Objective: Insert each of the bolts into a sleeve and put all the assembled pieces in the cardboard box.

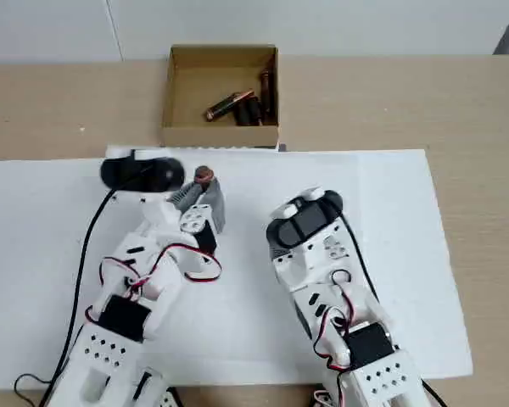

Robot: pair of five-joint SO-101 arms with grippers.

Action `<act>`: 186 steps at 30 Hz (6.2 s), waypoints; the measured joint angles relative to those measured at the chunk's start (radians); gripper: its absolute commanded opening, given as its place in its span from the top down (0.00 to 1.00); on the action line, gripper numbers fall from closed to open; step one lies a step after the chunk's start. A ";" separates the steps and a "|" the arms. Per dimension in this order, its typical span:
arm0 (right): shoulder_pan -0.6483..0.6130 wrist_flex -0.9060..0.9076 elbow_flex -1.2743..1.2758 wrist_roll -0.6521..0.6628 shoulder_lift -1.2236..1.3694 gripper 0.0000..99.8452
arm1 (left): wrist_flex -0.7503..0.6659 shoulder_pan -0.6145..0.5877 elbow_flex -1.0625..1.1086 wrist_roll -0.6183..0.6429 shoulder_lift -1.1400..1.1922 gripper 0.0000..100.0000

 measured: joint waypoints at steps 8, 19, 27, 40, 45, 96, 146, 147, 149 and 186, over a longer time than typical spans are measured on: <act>-0.097 -0.130 0.068 0.000 0.000 1.00 | -0.014 -0.038 0.015 0.187 -0.123 0.99; -0.169 -0.186 0.092 0.000 0.000 1.00 | -0.014 0.017 0.015 0.304 -0.147 0.99; -0.183 -0.213 0.092 0.040 0.000 1.00 | -0.014 0.080 0.041 0.304 -0.149 0.99; -0.183 -0.215 0.092 0.055 0.002 1.00 | -0.015 0.112 0.097 0.301 -0.152 0.99; -0.180 -0.212 0.095 0.055 0.003 1.00 | -0.020 0.173 0.137 0.296 -0.167 0.99; -0.186 -0.181 0.094 0.058 0.003 1.00 | 0.226 0.176 0.071 0.000 -0.160 0.77; 0.080 0.141 -0.431 -0.212 0.362 1.00 | 0.226 -0.153 0.279 -0.275 -0.160 1.00; 0.081 0.141 -0.473 -0.212 0.408 1.00 | 0.226 -0.153 0.288 -0.275 -0.160 1.00; 0.081 0.141 -0.560 -0.212 0.505 1.00 | 0.226 -0.153 0.304 -0.275 -0.160 1.00; 0.081 -0.012 -2.256 0.152 2.252 1.00 | 0.226 -0.153 0.304 -0.275 -0.160 0.99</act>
